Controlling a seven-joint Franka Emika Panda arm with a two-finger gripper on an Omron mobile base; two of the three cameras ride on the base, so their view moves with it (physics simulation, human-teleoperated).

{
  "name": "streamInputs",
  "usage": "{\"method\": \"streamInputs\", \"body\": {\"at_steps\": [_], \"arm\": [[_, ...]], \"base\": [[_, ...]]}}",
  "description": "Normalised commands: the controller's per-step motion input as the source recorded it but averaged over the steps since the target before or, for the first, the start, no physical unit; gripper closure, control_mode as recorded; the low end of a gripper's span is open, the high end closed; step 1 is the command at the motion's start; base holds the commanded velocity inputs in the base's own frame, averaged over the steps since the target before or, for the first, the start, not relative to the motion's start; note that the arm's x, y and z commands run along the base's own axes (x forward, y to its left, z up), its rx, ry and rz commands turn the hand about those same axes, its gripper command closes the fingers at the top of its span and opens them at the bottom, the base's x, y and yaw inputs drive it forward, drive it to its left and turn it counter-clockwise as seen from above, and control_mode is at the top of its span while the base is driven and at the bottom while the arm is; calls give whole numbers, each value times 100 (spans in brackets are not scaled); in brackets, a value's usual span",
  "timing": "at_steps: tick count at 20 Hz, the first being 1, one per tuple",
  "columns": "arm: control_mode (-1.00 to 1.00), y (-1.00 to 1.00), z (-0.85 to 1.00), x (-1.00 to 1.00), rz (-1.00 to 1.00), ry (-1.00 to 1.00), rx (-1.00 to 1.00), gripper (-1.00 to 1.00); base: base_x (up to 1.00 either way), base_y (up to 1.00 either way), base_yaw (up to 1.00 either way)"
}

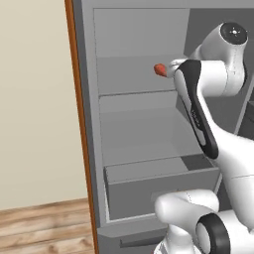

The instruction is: Place one sweet potato and one steak in each tupperware on the nearby counter, to pack two identical lunches.

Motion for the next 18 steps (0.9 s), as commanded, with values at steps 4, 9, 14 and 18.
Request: {"method": "streamInputs", "body": {"at_steps": [4, 9, 14, 18], "arm": [[-100, -4, -1, 70, 0, 0, 0, -100], [-100, -13, -9, 64, 2, 0, 0, -100], [-100, -7, -14, 64, 8, 0, 0, -100], [-100, 0, -11, 60, 12, 0, 0, -100]], "base": [[0, 0, 0], [0, 0, 0], [0, 0, 0], [0, 0, 0]]}}
